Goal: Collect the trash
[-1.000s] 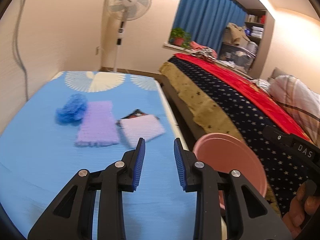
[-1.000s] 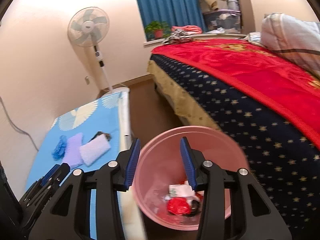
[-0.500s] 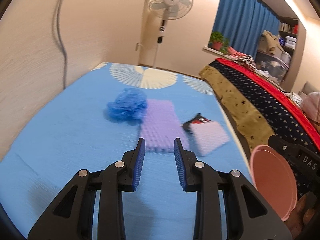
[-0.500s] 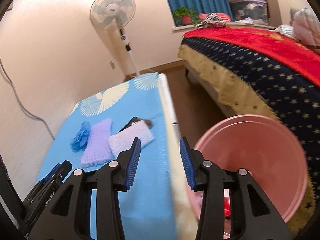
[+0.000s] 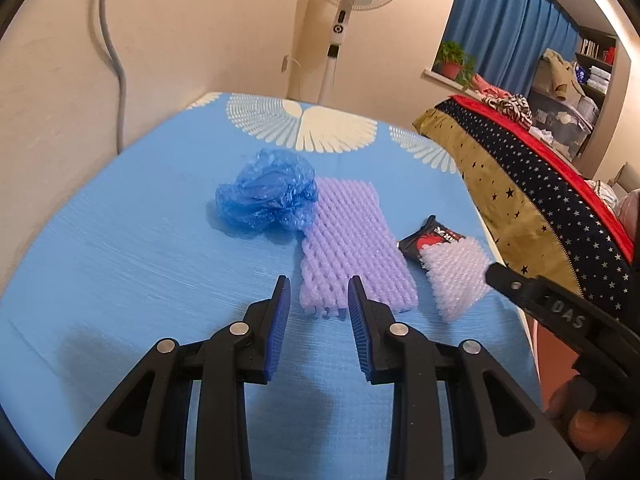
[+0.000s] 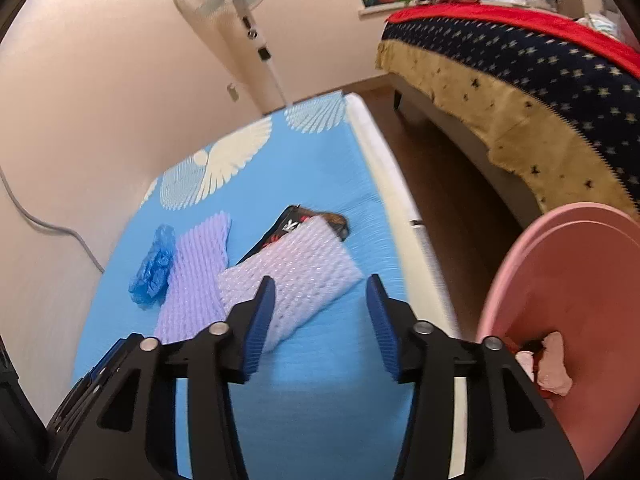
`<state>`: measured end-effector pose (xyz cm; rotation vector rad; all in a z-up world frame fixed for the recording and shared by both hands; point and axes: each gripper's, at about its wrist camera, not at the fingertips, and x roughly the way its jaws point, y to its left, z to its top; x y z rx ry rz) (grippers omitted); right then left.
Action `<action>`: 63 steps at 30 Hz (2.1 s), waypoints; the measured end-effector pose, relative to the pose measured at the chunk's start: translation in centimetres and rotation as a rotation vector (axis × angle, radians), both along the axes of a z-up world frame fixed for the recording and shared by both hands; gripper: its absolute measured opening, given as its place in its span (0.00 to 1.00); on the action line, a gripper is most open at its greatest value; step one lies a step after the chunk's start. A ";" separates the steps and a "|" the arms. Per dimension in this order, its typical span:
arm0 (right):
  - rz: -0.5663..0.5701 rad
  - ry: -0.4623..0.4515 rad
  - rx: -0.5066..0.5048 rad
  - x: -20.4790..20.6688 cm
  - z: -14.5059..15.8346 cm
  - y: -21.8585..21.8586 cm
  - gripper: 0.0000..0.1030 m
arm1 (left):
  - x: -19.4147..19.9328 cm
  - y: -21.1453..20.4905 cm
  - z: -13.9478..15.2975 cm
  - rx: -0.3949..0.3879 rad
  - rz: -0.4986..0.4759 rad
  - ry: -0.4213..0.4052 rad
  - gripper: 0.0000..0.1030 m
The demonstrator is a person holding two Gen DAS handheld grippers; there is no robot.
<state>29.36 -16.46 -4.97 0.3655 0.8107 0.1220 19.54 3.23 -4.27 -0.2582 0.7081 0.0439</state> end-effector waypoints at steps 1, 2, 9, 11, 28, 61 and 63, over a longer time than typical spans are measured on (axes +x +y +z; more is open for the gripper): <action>0.003 0.019 -0.002 0.4 -0.4 0.4 0.50 | 0.1 0.0 -0.1 -0.001 -0.002 0.006 0.31; 0.007 0.031 -0.006 0.6 -0.7 0.5 0.50 | 0.4 0.0 -0.3 -0.003 -0.006 0.016 0.33; 0.029 0.052 -0.061 1.0 -1.4 1.5 0.41 | 1.5 -0.2 -1.0 -0.006 -0.020 0.071 0.34; 0.052 0.048 -0.064 0.9 -1.4 1.8 0.24 | 1.8 -0.4 -1.3 -0.007 -0.028 0.097 0.34; 0.042 -0.030 -0.087 -3.5 3.0 -0.4 0.07 | -1.1 -1.9 1.1 -0.006 -0.116 0.034 0.09; -0.057 -0.219 -0.166 -16.5 12.3 -6.1 0.07 | -11.8 -5.0 9.0 0.099 -0.200 -0.170 0.09; -0.063 -0.221 -0.173 -16.9 12.4 -6.4 0.07 | -11.8 -5.2 9.0 0.097 -0.204 -0.173 0.09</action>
